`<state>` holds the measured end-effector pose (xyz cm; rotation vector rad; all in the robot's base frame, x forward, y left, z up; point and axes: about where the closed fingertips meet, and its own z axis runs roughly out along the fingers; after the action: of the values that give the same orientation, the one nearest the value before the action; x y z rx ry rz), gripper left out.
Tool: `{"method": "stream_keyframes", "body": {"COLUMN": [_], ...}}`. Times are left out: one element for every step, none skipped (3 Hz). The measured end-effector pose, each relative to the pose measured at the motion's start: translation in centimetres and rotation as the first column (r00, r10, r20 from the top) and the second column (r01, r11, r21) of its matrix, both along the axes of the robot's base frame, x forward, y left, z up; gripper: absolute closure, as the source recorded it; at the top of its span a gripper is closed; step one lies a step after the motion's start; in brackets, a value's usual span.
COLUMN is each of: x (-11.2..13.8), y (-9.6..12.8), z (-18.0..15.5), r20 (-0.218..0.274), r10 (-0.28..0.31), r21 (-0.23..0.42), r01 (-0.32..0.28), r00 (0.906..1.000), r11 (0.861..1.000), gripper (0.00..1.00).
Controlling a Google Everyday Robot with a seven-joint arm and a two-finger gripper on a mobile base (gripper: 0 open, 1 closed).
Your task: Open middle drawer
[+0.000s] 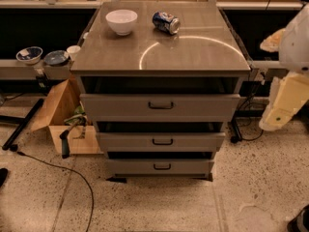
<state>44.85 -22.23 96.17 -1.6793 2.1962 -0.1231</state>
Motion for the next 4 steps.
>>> {"method": "stream_keyframes", "body": {"x": [0.9, 2.0, 2.3, 2.3], "y": [-0.2, -0.1, 0.3, 0.3], "z": [-3.0, -8.2, -11.0, -11.0], "r20": [-0.019, -0.050, -0.041, -0.041], "r10": [0.030, 0.155, 0.296, 0.296], "r21": [0.036, 0.079, 0.100, 0.100], "r01": [-0.030, -0.151, -0.291, -0.291], "r00": [0.9994, 0.9866, 0.9542, 0.9542], "r11": [0.999, 0.985, 0.951, 0.951], "gripper": [0.00, 0.00, 0.00, 0.00]}}
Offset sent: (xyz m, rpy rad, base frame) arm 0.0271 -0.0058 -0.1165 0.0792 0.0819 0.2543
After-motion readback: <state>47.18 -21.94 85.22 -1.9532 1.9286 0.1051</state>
